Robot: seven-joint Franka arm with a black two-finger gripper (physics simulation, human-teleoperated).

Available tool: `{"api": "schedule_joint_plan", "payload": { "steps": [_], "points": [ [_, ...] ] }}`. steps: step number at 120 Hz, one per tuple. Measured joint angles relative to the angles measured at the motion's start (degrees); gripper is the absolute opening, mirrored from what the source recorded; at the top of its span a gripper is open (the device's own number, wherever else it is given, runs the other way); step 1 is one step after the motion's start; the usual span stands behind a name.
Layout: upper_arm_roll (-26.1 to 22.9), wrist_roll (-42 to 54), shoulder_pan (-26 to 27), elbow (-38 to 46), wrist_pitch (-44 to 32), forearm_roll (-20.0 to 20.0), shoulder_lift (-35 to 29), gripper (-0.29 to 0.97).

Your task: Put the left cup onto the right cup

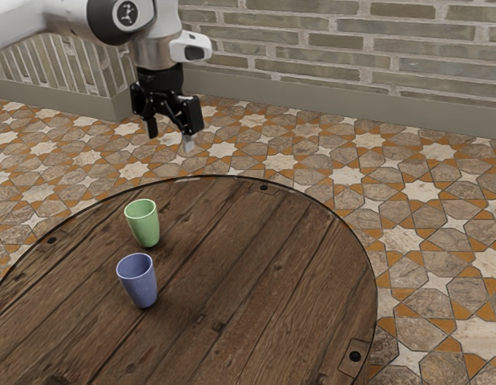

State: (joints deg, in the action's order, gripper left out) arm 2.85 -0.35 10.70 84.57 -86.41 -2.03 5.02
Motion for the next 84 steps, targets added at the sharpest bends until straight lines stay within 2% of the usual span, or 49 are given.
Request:
{"api": "schedule_joint_plan", "payload": {
  "steps": [29,84],
  "points": [
    [-0.13,0.0,0.02,-0.1,-0.15,-0.23,0.73,0.68],
    [0.73,0.02,-1.92,-2.96,-3.7,-0.49,10.61,0.68]
  ]
}}
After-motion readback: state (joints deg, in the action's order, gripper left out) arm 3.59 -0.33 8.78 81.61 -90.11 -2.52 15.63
